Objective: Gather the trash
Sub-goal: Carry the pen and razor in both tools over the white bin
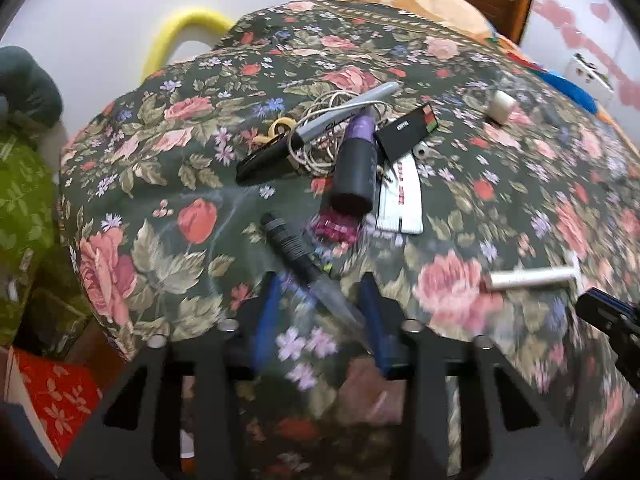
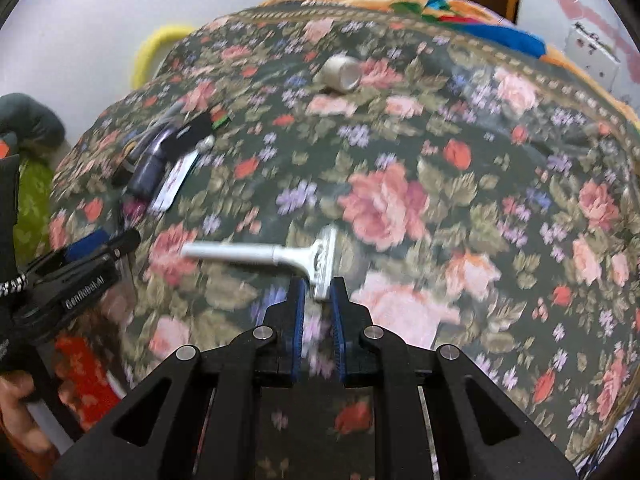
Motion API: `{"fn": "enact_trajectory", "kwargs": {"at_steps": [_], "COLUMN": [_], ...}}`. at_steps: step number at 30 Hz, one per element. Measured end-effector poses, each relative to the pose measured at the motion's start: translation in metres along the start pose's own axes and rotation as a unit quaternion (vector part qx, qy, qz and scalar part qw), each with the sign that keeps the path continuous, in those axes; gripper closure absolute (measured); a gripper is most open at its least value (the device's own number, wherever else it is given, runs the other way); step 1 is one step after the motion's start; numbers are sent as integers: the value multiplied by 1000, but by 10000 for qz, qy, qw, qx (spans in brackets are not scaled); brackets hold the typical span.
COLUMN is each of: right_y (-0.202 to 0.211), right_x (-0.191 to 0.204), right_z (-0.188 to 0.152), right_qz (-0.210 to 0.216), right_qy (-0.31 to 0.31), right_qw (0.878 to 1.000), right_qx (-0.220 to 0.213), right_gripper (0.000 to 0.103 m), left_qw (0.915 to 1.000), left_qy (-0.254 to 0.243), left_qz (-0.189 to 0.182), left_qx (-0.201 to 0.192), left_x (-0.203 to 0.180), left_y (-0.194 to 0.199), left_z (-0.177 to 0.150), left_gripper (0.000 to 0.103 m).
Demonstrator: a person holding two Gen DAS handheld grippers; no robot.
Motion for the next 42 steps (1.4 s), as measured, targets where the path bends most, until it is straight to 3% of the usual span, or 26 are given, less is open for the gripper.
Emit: {"fn": "enact_trajectory", "kwargs": {"at_steps": [1, 3, 4, 6, 7, 9, 12, 15, 16, 17, 19, 22, 28, 35, 42], "right_y": [2, 6, 8, 14, 16, 13, -9, -26, -25, -24, -22, -17, -11, 14, 41], "right_x": [2, 8, 9, 14, 15, 18, 16, 1, -1, -2, -6, -9, -2, 26, 77], "right_z": [-4, -8, -8, -3, 2, 11, 19, 21, 23, 24, 25, 24, 15, 11, 10], "right_qz": [88, 191, 200, 122, 41, -81, -237, -557, -492, -431, -532, -498, -353, -268, -164], "right_qy": [57, 201, 259, 448, 555, 773, 1045, 957, 887, 811, 707, 531, 180, 111, 401], "right_qw": [9999, 9996, 9995, 9989, 9983, 9968, 9940, 9926, 9939, 9950, 9958, 9973, 9992, 9995, 9987], "right_qx": [61, 63, 50, -60, -163, -168, 236, 493, 438, 382, 230, 139, 95, -99, -263], "right_gripper": [91, 87, 84, 57, 52, 50, 50, 50, 50, 51, 64, 93, 92, 92, 92], "left_qw": [9999, 9994, 9990, 9977, 9967, 9952, 9935, 9934, 9936, 9939, 9946, 9955, 9945, 9928, 9926], "left_qy": [-24, -78, -127, -110, -100, -134, -122, -145, -152, -186, -274, -438, -481, -491, -451], "left_qz": [-139, -335, -418, -641, -774, -918, -1060, -1069, -1058, -1037, -971, -822, -881, -1082, -1108], "left_qx": [21, 99, 126, 181, 233, 306, 396, 376, 361, 323, 251, 161, 299, 110, -188], "left_x": [4, 10, 15, 20, 22, 23, 23, 22, 21, 19, 17, 12, 13, 24, 51], "left_y": [2, 3, 3, 4, 4, 4, 2, -1, -2, -3, -5, -6, 4, 48, 95], "left_z": [-2, -6, -8, -10, -11, -11, -8, -3, 0, 1, 4, 6, -2, -8, -13], "left_gripper": [73, 95, 95, 95, 95, 95, 95, 95, 95, 94, 94, 94, 95, 95, 95]}}
Point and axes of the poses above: each gripper's, at about its wrist camera, not at the fingertips, and y roughly against the way its jaws point, x to its left, z to its top, the point moved 7 cm from there along -y, roughly the way its jaws point, and after that the axes turned 10 degrees about z, right-handed, at the moved point
